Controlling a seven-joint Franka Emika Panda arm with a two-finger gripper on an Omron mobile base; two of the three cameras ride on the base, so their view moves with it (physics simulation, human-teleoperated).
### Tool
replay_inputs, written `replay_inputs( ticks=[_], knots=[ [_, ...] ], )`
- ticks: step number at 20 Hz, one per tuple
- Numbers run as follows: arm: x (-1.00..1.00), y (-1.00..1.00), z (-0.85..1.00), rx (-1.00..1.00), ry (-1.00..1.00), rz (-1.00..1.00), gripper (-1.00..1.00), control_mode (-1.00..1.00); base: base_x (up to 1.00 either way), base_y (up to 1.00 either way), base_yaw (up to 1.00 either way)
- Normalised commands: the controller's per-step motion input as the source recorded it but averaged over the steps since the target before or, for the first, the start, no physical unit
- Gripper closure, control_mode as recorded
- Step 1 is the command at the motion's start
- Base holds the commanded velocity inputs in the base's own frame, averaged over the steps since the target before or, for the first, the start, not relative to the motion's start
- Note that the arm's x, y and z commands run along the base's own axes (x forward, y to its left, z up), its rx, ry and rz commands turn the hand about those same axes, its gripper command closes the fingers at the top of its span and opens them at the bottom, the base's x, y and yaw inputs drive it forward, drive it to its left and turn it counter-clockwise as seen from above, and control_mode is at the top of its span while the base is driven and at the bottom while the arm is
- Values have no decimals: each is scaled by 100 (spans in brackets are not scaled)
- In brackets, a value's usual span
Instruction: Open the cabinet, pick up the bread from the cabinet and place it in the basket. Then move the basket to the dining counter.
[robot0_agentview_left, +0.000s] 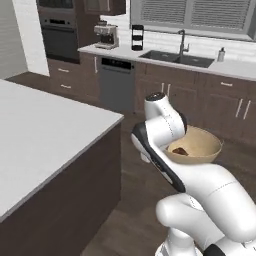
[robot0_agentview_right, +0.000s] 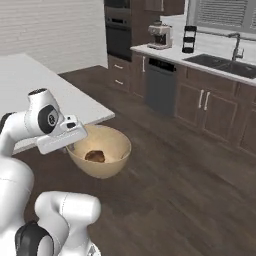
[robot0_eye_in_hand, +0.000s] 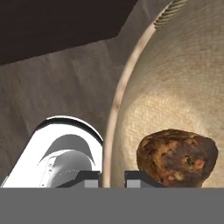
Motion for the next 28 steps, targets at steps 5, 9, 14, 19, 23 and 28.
replay_inputs(
  ticks=[5, 9, 14, 19, 23, 28],
  knots=[
    [0, 0, 0, 0, 0, 0, 100, 100, 31, 32, 80],
    [0, 0, 0, 0, 0, 0, 100, 100, 22, 36, 73],
    [0, 0, 0, 0, 0, 0, 100, 100, 15, 61, 55],
    [0, 0, 0, 0, 0, 0, 100, 100, 25, 40, 39],
    [0, 0, 0, 0, 0, 0, 100, 100, 26, 26, 8],
    [0, 0, 0, 0, 0, 0, 100, 100, 46, 40, 4]
  ],
)
